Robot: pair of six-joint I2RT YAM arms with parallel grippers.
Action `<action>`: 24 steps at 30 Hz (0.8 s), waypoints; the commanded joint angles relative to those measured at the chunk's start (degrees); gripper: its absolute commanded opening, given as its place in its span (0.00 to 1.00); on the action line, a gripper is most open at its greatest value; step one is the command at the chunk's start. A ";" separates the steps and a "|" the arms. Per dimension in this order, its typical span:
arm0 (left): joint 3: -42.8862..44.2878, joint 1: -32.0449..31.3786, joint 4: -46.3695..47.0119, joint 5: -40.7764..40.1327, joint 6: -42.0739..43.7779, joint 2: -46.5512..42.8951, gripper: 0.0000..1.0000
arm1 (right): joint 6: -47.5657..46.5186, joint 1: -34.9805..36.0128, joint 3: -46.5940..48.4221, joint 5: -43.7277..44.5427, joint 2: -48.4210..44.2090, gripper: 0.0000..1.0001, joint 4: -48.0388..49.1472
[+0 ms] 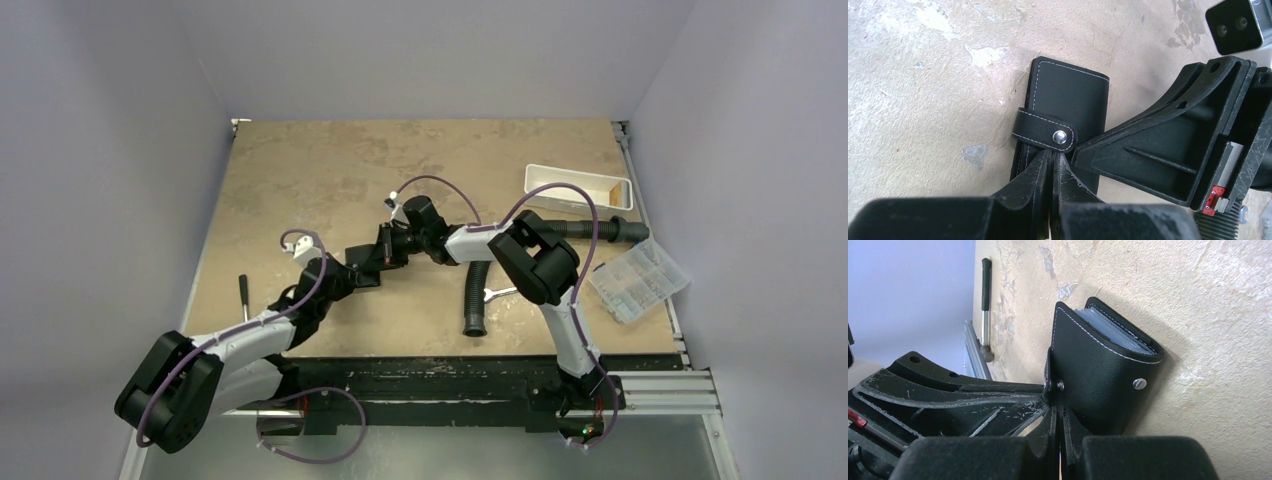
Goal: Put the credit cards into the card holder
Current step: Close the card holder at the center of the board.
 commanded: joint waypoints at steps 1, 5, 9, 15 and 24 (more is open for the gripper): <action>-3.70 -1.73 -7.73 -2.25 -2.00 1.69 0.00 | -1.20 0.18 -1.97 5.54 2.72 0.00 -2.32; -2.68 -1.85 -4.39 -2.34 -0.78 4.40 0.00 | -1.78 0.27 -2.05 5.62 2.06 0.00 -2.98; 2.71 -1.85 -10.49 2.27 1.96 2.44 0.00 | -5.58 0.26 -1.88 6.73 -0.17 0.02 -6.27; 13.18 -1.72 -27.63 9.86 3.19 -3.46 0.19 | -9.46 0.18 0.35 6.18 -2.63 0.19 -10.14; 24.34 4.43 -41.13 15.02 10.66 -2.84 0.25 | -8.49 0.18 3.09 3.59 -3.29 0.32 -9.75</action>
